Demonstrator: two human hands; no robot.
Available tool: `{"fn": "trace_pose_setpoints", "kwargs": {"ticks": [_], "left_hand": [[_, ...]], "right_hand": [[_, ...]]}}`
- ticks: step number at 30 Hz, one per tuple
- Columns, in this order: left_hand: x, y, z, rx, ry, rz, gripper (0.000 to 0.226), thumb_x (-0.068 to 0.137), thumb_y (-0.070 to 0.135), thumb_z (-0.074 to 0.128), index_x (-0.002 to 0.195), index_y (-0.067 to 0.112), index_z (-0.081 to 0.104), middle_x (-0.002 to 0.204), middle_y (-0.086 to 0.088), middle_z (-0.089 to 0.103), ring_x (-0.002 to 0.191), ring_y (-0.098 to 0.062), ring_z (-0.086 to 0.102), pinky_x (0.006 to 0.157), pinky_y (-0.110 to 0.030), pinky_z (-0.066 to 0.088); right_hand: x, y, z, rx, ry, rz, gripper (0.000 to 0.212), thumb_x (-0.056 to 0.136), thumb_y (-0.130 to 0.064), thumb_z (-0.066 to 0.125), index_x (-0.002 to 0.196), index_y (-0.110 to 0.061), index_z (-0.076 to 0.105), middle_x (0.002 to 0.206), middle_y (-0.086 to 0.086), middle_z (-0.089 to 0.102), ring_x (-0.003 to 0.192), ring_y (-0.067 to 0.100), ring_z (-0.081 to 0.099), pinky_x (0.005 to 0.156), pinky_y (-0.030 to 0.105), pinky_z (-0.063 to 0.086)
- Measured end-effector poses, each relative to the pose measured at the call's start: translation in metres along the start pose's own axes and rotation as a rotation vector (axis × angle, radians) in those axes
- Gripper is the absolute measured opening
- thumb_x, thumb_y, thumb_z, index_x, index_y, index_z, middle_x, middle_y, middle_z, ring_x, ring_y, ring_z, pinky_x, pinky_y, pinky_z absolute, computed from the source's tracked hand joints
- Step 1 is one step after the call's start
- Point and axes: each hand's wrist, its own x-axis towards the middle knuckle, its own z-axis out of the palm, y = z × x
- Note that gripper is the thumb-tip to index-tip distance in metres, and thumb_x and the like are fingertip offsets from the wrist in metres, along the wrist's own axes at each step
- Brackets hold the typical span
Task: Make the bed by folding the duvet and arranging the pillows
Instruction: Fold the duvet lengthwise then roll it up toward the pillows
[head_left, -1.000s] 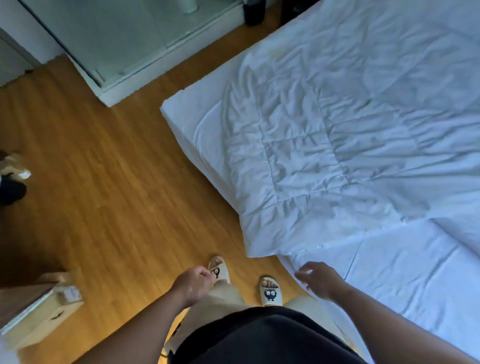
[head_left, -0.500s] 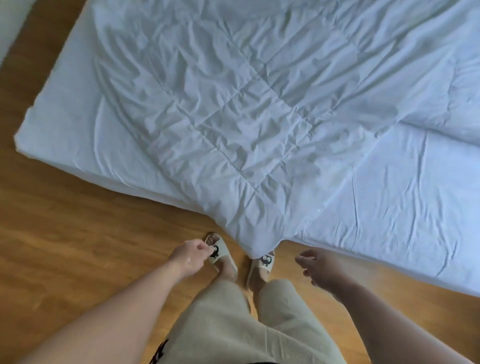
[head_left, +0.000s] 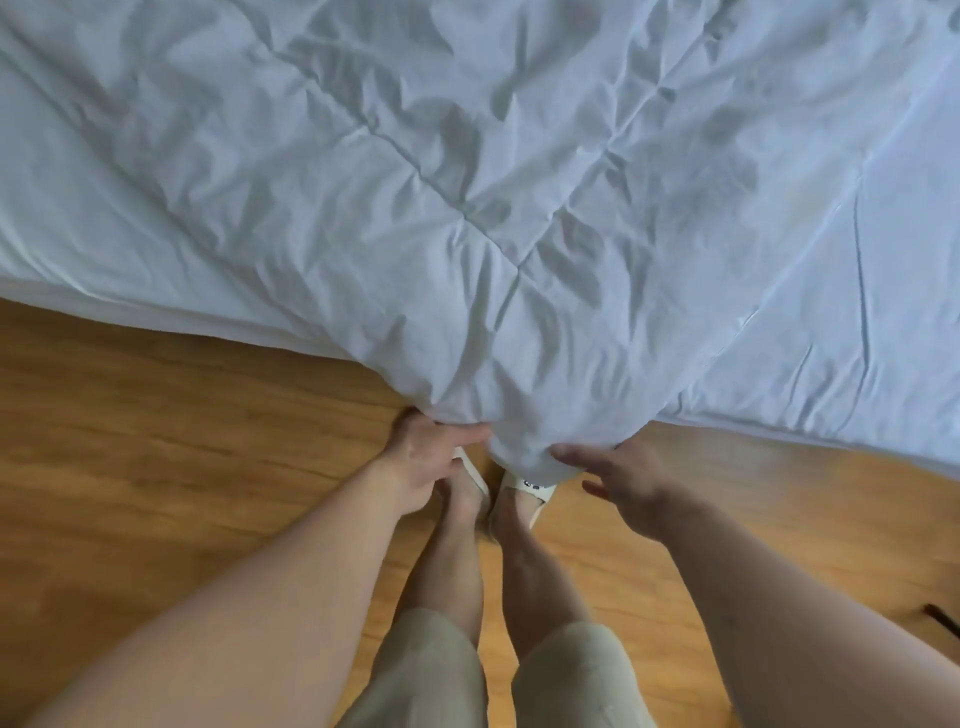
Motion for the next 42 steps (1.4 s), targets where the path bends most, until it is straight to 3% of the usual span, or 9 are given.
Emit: {"fn": "trace_pose_setpoints", "kwargs": {"ticks": [6,9,13,18,22,26,31,37,42], "left_hand": [[-0.098,-0.006,0.017,-0.223,0.105,0.143,0.033,0.092,0.008,0.067,0.124,0.013,0.064,0.116,-0.010,0.074,0.105,-0.030,0.072,0.086,-0.048,0.060],[-0.164,0.014,0.030,-0.233,0.244,0.273,0.026,0.090,0.007,0.067,0.115,0.014,0.063,0.106,-0.008,0.075,0.097,-0.028,0.073,0.067,-0.034,0.061],[-0.227,0.050,0.033,-0.061,0.452,0.453,0.020,0.088,0.024,0.071,0.105,0.024,0.061,0.097,0.005,0.072,0.091,-0.018,0.071,0.079,-0.037,0.058],[-0.294,0.097,0.010,-0.005,0.401,0.586,0.032,0.093,0.022,0.068,0.119,0.019,0.050,0.103,0.003,0.067,0.088,-0.009,0.068,0.064,-0.012,0.052],[-0.332,0.120,-0.034,0.027,0.291,0.660,0.068,0.087,0.035,0.071,0.142,0.044,0.032,0.114,0.010,0.068,0.101,-0.008,0.069,0.086,-0.032,0.059],[-0.366,0.154,-0.090,0.449,0.146,0.792,0.036,0.096,0.036,0.059,0.128,0.050,0.053,0.127,0.013,0.060,0.109,-0.009,0.064,0.094,-0.030,0.054],[-0.388,0.208,-0.165,0.958,-0.006,0.921,0.066,0.094,0.032,0.066,0.152,0.032,0.034,0.145,0.007,0.042,0.121,-0.013,0.054,0.104,-0.025,0.045],[-0.397,0.274,-0.211,1.120,0.151,1.147,0.051,0.084,0.043,0.073,0.127,0.026,0.051,0.125,0.005,0.048,0.114,-0.017,0.052,0.090,-0.029,0.051],[-0.388,0.341,-0.247,1.135,0.054,1.272,0.022,0.085,0.018,0.059,0.105,0.025,0.053,0.098,0.004,0.067,0.084,-0.017,0.062,0.065,-0.021,0.045]], "right_hand": [[-0.098,-0.014,0.028,0.128,0.066,-0.143,0.022,0.091,-0.017,0.071,0.113,-0.018,0.072,0.109,0.003,0.077,0.102,0.025,0.073,0.095,0.060,0.054],[-0.159,-0.044,0.051,0.126,0.069,-0.292,0.028,0.093,-0.012,0.069,0.120,-0.016,0.065,0.110,0.009,0.076,0.103,0.033,0.073,0.085,0.056,0.058],[-0.223,-0.088,0.084,0.014,0.175,-0.506,0.038,0.086,-0.018,0.078,0.118,-0.027,0.061,0.111,-0.001,0.075,0.103,0.019,0.072,0.090,0.050,0.057],[-0.279,-0.138,0.126,0.016,0.188,-0.619,0.026,0.089,-0.014,0.071,0.109,-0.028,0.061,0.095,0.004,0.075,0.085,0.028,0.074,0.068,0.052,0.062],[-0.312,-0.178,0.164,0.024,0.236,-0.703,0.019,0.092,-0.006,0.067,0.101,-0.022,0.063,0.085,0.005,0.075,0.071,0.023,0.073,0.058,0.043,0.057],[-0.335,-0.218,0.211,0.002,0.356,-0.729,0.015,0.090,-0.008,0.068,0.098,-0.020,0.067,0.082,0.005,0.074,0.069,0.026,0.072,0.055,0.040,0.058],[-0.350,-0.270,0.278,0.157,0.534,-0.753,0.008,0.086,-0.012,0.070,0.092,-0.018,0.069,0.079,0.006,0.074,0.072,0.036,0.072,0.057,0.039,0.057],[-0.347,-0.317,0.352,0.257,0.639,-0.737,0.014,0.080,-0.023,0.075,0.092,-0.025,0.068,0.080,-0.003,0.076,0.074,0.018,0.075,0.074,0.050,0.062],[-0.323,-0.372,0.389,0.255,0.710,-0.751,0.029,0.073,-0.042,0.076,0.087,-0.020,0.064,0.077,0.002,0.073,0.070,0.022,0.072,0.067,0.050,0.060]]}}
